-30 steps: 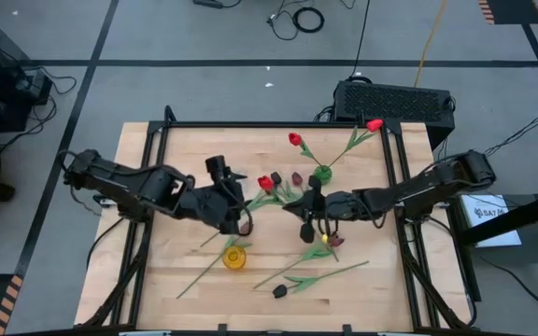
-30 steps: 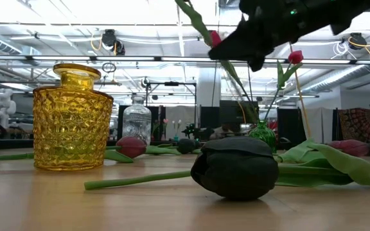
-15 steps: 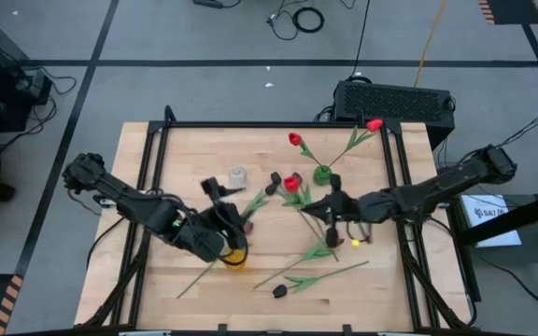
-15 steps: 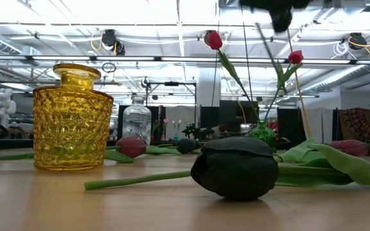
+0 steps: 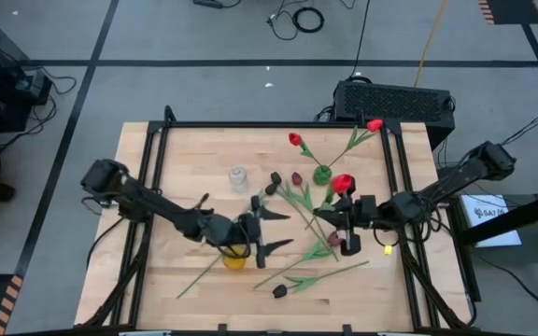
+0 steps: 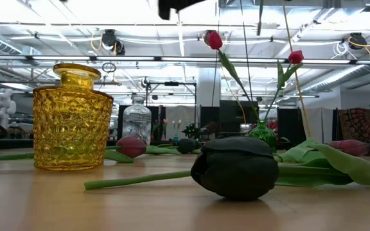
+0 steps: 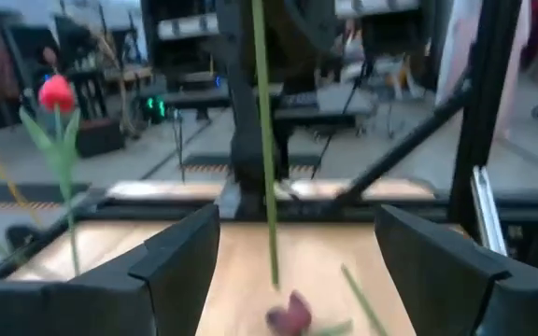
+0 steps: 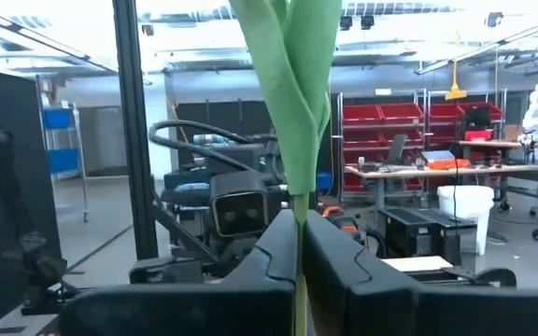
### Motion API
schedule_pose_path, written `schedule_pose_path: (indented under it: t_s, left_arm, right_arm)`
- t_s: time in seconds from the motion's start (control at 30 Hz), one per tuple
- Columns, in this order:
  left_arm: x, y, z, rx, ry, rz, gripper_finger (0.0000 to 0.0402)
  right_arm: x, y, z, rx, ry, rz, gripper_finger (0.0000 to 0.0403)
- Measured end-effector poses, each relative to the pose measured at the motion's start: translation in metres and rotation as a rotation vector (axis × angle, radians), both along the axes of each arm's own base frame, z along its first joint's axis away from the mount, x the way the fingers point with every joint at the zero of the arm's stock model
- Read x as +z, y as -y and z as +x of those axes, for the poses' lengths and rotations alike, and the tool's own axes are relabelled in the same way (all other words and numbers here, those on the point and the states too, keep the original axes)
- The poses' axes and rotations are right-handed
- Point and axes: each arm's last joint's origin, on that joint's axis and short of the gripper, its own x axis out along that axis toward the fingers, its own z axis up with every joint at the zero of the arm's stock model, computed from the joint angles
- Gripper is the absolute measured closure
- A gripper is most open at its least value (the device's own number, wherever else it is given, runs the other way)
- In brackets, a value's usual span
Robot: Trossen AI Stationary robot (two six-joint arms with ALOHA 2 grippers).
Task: Sort flowers into vase by color
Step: Put the red tulip into the green vase
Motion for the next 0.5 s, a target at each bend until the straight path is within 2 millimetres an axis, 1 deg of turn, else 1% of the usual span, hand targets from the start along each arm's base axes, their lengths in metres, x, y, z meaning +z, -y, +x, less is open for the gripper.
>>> schedule_pose_path:
  t_s: [0.13,0.27,0.37,0.5]
  left_arm:
    - [-0.009,-0.007,0.011,0.029,0.089,-0.012,0.011]
    - [-0.021,-0.013,0.02,0.049,0.074,-0.013,0.011]
    - [-0.028,-0.013,0.026,0.052,0.06,-0.008,0.0111]
    - [-0.03,-0.011,0.03,0.021,0.056,-0.004,0.0134]
  right_arm:
    - [-0.002,-0.001,0.002,-0.002,0.001,-0.018,0.0403]
    - [-0.004,-0.003,0.006,0.002,0.011,-0.021,0.0402]
    - [-0.006,-0.005,0.009,0.002,0.03,-0.014,0.04]
    - [-0.011,-0.007,0.014,-0.001,0.023,-0.023,0.0399]
